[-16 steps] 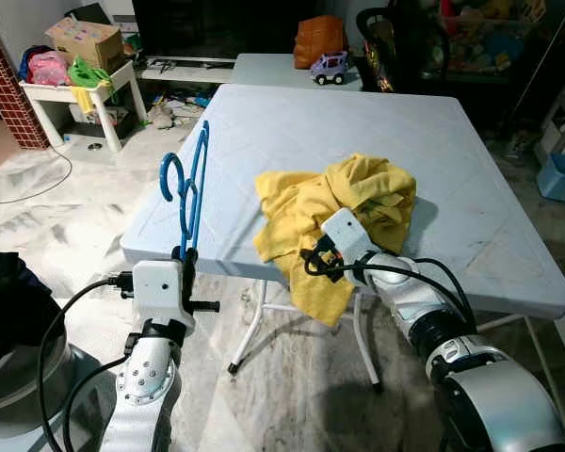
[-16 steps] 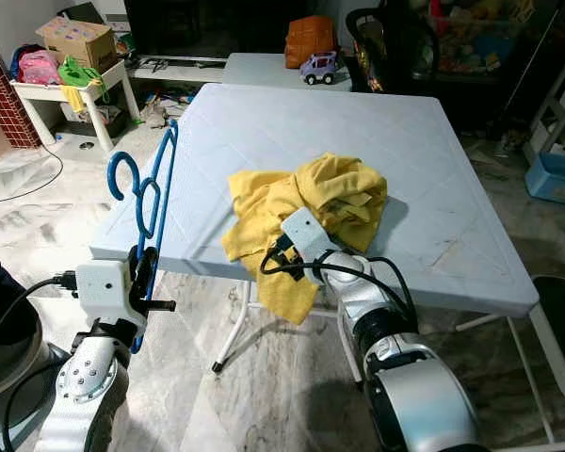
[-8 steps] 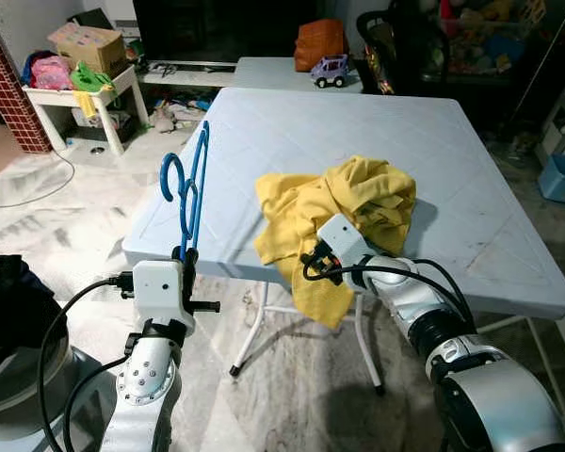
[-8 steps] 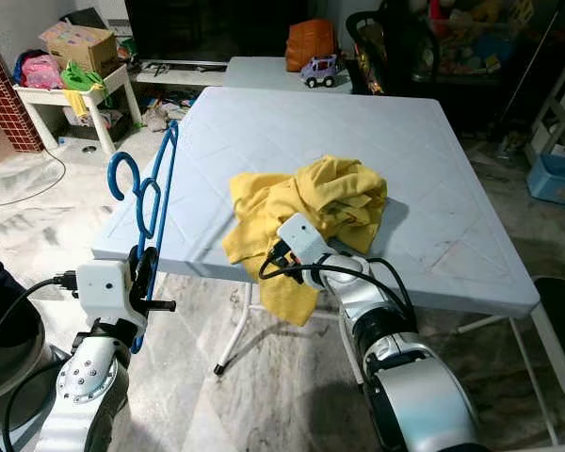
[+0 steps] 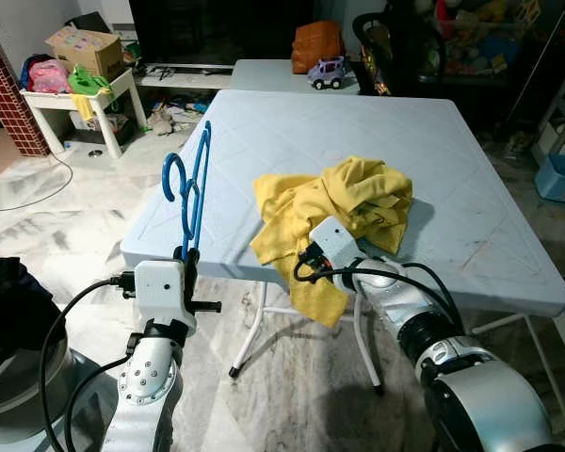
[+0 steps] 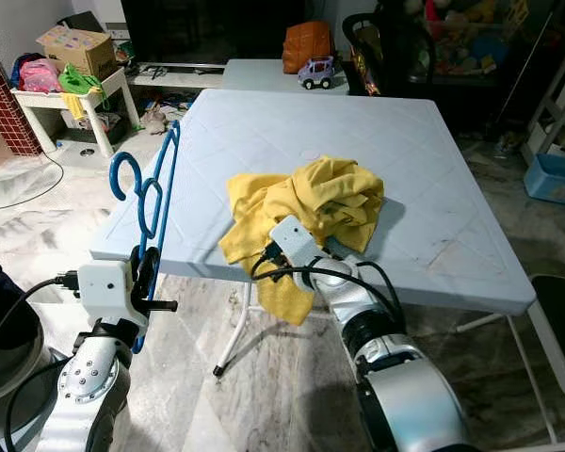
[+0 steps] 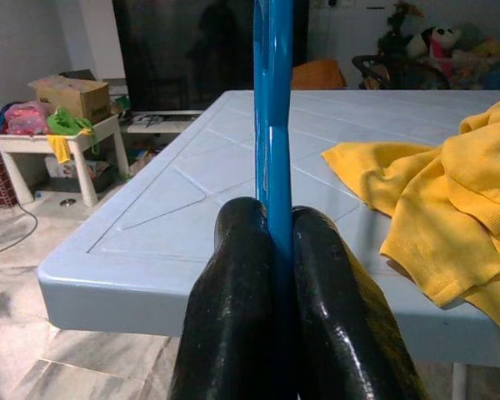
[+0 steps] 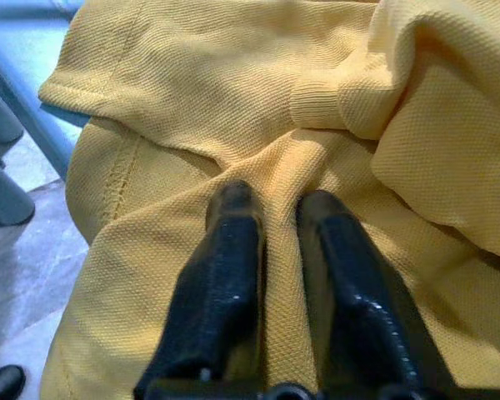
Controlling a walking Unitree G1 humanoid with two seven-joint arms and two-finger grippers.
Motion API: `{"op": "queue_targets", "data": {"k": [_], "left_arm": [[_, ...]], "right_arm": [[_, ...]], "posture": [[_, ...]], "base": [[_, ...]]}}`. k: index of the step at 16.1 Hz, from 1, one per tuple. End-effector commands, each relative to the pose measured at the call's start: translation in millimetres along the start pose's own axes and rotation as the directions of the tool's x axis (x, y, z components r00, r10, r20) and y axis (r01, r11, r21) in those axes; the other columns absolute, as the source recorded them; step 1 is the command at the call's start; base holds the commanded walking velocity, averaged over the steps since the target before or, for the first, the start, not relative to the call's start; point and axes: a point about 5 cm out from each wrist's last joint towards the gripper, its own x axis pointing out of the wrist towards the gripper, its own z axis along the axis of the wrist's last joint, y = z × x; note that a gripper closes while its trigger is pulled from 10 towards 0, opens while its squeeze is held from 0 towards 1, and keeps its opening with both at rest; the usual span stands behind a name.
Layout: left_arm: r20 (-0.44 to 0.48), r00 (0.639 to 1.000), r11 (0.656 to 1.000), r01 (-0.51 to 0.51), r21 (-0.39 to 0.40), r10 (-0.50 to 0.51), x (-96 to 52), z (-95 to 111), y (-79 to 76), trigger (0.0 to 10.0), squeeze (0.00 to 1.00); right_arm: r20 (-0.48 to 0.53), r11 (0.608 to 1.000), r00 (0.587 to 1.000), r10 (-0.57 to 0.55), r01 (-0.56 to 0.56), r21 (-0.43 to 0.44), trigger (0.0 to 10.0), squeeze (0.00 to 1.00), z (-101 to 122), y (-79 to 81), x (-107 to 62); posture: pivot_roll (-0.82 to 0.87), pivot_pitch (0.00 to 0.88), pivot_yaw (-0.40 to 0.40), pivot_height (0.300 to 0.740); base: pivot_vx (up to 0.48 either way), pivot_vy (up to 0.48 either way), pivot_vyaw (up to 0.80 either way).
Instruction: Hang hanger
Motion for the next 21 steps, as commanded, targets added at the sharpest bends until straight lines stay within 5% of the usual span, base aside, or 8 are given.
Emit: {"op": "queue_targets", "data": {"k": [1,3,7,10,14,17,19,21], "left_arm": [[0.014,1.0,1.0,0.004,0.003,-0.004,1.8,3,-1.0,10.0,0.0],[0.015,1.0,1.0,0.004,0.002,-0.004,2.0,3,-2.4,10.0,0.0],[0.016,1.0,1.0,-0.011,0.001,0.011,-0.4,3,-1.0,10.0,0.0],[0.014,1.0,1.0,-0.022,0.001,0.022,-2.0,3,-0.5,10.0,0.0],[0.021,0.999,0.999,-0.037,0.003,0.037,-1.6,4,1.5,10.0,0.0],[0.02,0.999,0.999,-0.043,0.004,0.043,-2.6,3,1.9,10.0,0.0],[0.019,0.999,0.999,-0.042,0.003,0.042,-2.4,3,0.6,10.0,0.0],[0.02,0.999,0.999,-0.039,0.004,0.038,-1.5,3,0.6,10.0,0.0]], "right_arm": [[-0.02,0.999,0.999,-0.039,0.039,0.015,0.0,0.0,0,-0.5,1.8],[0.021,0.995,0.996,-0.086,0.085,0.053,0.0,0.0,18,0.2,6.8],[0.083,0.938,0.988,-0.127,0.092,0.333,0.0,0.0,46,1.7,13.1],[0.161,0.826,0.936,-0.313,0.185,0.532,0.0,0.0,87,-31.5,4.6],[0.325,0.631,0.655,-0.682,0.302,0.715,0.0,0.0,164,-117.7,-53.5],[0.386,0.613,0.533,-0.753,0.355,0.706,0.0,0.0,180,-141.1,-79.0],[0.363,0.679,0.62,-0.696,0.402,0.615,10.0,0.0,162,-127.1,-61.5],[0.356,0.774,0.728,-0.586,0.373,0.512,10.0,0.0,142,-106.2,-41.8]], "posture": [[0.13,0.0,-0.021,0.74],[0.14,0.0,-0.03,0.74],[0.16,0.0,-0.048,0.74],[0.16,0.0,-0.055,0.74],[0.18,0.0,-0.065,0.74],[0.18,0.0,-0.068,0.74],[0.17,0.0,-0.065,0.74],[0.17,0.0,-0.062,0.74]], "base": [[0.0,0.0,0.0],[0.0,0.0,0.0],[0.0,0.0,0.0],[0.0,0.0,0.0],[0.0,0.0,0.0],[0.0,0.0,0.0],[0.0,0.0,0.0],[0.0,0.0,0.0]]}}
